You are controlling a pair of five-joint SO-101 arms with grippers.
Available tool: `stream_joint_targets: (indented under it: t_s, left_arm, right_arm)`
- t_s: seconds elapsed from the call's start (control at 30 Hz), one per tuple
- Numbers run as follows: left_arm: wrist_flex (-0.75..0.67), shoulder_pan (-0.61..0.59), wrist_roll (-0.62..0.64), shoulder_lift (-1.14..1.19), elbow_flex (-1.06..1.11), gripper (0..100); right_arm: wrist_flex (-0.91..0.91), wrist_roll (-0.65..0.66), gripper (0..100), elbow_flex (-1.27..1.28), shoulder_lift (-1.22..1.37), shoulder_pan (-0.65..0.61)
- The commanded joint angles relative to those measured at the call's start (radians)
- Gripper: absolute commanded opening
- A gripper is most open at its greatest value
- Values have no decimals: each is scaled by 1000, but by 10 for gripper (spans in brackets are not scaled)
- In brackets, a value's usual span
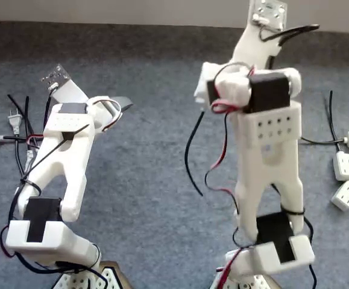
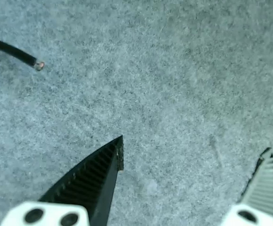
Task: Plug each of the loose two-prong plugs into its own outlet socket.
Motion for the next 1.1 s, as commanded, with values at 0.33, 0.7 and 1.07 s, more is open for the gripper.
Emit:
stream_joint_targets:
  t_s: [0.33, 0.7, 1.07]
  left_arm:
    - [-20, -5, 2, -7, -4, 415]
    - [-25, -35, 3, -7, -4, 415]
    - [-25, -36, 3, -7, -4, 415]
  right_arm:
    - [-532, -160, 101, 924, -526, -108]
    - [-1518, -163, 106, 2055, -1118, -229]
    - [-1664, -157, 214, 2292, -1133, -211]
